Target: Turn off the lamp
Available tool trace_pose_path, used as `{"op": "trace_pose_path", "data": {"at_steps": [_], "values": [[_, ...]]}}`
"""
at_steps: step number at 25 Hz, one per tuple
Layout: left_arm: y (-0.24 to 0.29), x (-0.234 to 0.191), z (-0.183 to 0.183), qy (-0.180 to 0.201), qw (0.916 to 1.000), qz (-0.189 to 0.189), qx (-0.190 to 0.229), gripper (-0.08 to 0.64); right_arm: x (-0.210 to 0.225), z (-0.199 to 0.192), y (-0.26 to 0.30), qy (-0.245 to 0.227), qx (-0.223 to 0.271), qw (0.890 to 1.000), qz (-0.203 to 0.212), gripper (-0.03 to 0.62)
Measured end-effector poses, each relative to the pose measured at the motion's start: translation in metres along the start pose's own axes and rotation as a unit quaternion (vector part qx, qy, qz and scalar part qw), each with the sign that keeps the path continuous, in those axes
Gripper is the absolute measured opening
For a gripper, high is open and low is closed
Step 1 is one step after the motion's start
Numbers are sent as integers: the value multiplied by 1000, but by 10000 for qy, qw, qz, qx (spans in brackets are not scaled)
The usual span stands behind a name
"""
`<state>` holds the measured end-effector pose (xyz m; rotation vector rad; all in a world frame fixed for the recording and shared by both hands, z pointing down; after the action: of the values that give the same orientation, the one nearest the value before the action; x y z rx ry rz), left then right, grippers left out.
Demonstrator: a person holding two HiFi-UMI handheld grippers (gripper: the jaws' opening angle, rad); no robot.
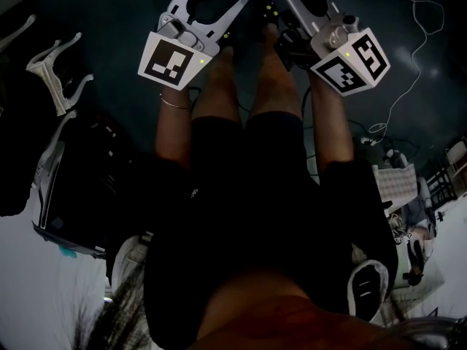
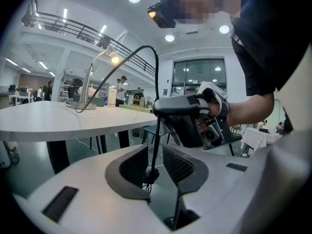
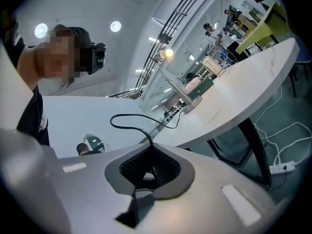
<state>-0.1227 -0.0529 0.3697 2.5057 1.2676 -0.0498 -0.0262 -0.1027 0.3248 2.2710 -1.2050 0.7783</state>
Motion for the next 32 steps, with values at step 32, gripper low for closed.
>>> {"op": "trace_pose_path", "data": {"at_steps": [32], "values": [[9,0,-2,-120,9998,-47,-153,12,39,-7,-19,-506,171,9978,-392,12]]}}
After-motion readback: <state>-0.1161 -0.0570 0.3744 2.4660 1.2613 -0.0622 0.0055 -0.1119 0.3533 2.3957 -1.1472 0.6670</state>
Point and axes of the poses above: the fingertips, and each gripper's own axes: y forward along the fingers, x to its right, z out of its top, the point moved 5 cm from there along -y, backward along the fingers, and after that the axes turned 9 degrees about -z, right-handed, at the moved point
